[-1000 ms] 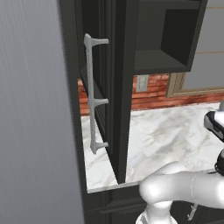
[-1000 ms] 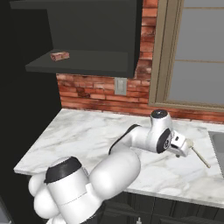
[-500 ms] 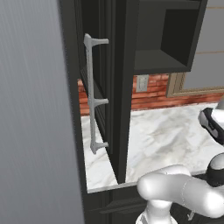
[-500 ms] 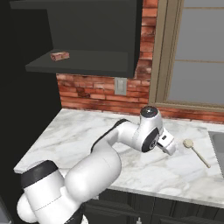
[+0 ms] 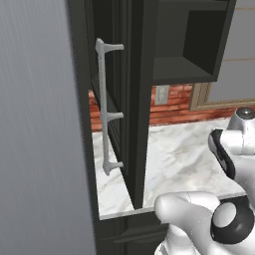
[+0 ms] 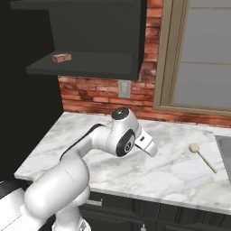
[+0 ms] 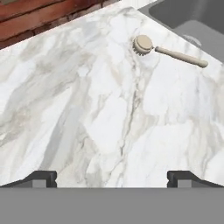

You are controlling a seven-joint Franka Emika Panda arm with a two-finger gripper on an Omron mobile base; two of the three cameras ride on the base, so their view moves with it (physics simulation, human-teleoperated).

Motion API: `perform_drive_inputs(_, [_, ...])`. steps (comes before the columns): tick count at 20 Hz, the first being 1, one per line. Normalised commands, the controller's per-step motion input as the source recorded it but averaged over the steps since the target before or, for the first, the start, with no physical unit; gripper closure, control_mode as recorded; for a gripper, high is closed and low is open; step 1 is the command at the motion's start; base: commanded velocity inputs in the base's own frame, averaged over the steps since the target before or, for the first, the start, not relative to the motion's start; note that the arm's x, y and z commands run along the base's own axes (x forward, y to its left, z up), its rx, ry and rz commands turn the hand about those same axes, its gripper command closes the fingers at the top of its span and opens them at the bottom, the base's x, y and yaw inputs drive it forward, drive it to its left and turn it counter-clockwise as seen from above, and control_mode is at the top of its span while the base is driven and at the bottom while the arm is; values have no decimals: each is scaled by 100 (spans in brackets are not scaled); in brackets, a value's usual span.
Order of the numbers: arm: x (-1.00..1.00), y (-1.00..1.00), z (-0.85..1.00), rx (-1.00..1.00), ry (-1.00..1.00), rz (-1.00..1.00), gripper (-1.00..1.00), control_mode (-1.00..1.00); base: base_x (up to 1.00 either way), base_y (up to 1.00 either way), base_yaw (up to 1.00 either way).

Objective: Locate and retrieve the bar soap and dish brush from the cabinet. Place them next to the sink.

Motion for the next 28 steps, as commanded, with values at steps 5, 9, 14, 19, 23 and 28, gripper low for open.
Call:
perform_drive_inputs(5, [-24, 88, 10, -11, -5, 4, -100, -100, 0, 0, 0])
perform_drive_inputs(9, [-19, 72, 31, -6, -4, 15, -100, -100, 0, 0, 0])
perform_drive_inputs(14, [-16, 46, 45, -4, -5, 19, -100, -100, 0, 0, 0])
perform_drive_inputs(19, [-16, 54, 41, -6, -7, 18, -100, -100, 0, 0, 0])
perform_drive_inputs(23, [-15, 53, 31, -3, -3, 21, -100, -100, 0, 0, 0])
perform_drive_inputs(28, [-16, 38, 25, 0, 0, 22, -100, -100, 0, 0, 0])
